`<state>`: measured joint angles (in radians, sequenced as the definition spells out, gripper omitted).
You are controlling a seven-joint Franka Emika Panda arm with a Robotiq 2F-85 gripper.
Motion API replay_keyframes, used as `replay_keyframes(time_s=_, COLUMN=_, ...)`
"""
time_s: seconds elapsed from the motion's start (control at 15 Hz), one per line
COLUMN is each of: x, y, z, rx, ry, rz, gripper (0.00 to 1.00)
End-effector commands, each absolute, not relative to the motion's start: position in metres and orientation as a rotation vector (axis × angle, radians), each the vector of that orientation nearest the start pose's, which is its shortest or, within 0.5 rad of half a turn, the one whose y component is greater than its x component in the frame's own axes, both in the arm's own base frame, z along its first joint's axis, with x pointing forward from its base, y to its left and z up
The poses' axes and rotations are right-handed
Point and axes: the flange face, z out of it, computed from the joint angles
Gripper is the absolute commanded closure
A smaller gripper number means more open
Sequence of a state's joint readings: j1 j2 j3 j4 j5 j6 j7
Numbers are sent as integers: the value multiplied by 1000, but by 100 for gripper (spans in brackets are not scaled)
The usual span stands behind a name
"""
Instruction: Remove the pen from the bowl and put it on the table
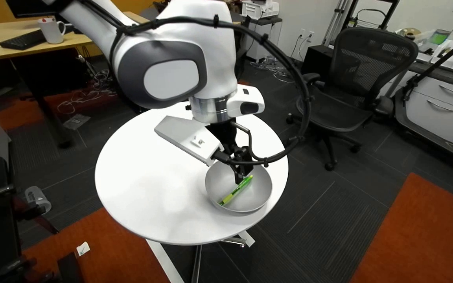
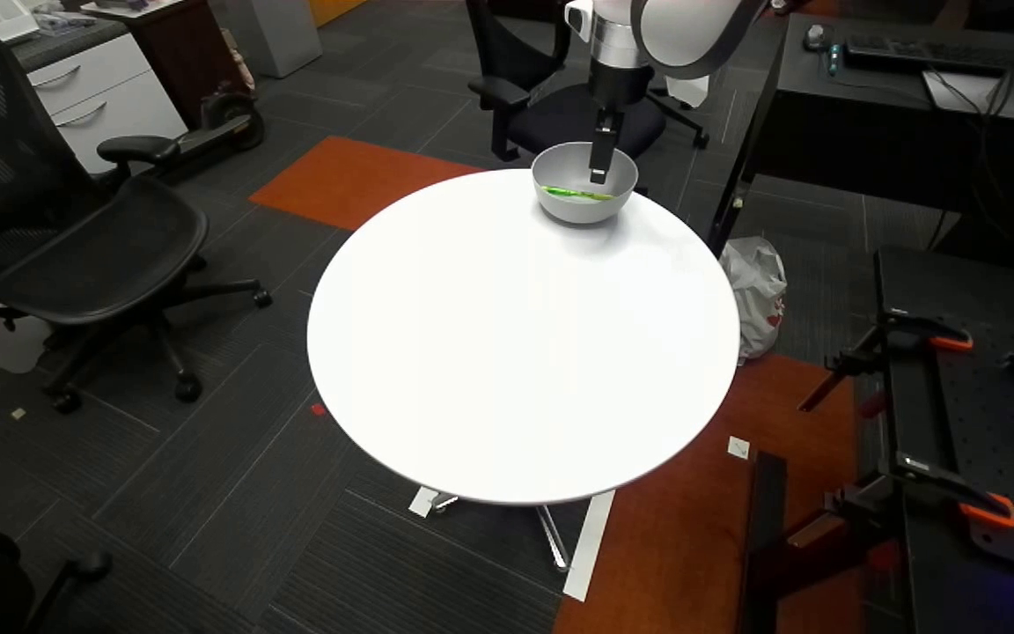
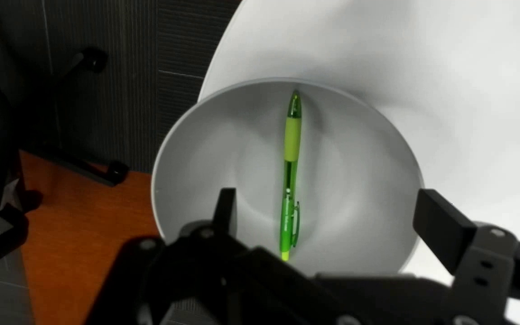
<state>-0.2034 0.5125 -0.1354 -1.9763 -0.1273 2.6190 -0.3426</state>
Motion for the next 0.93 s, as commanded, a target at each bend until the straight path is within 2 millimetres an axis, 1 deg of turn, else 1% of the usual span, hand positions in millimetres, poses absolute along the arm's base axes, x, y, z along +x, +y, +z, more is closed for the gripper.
replay_keyframes(time_s=0.0, x=613, y=-218, z=212, rx=-3296, ry=-152, rz=-180, gripper=0)
replay_keyframes(time_s=0.13, x=621, y=-222, z=206, rx=-3293, ry=-139, rz=-182, gripper=0)
replay_keyframes(time_s=0.47, x=638, y=-226, z=187, rx=-3287, ry=-143, rz=-178, gripper=0)
replay_keyframes(time_s=0.87, x=650, y=-235, z=159, rx=-3283, ry=-128, rz=-135, gripper=0)
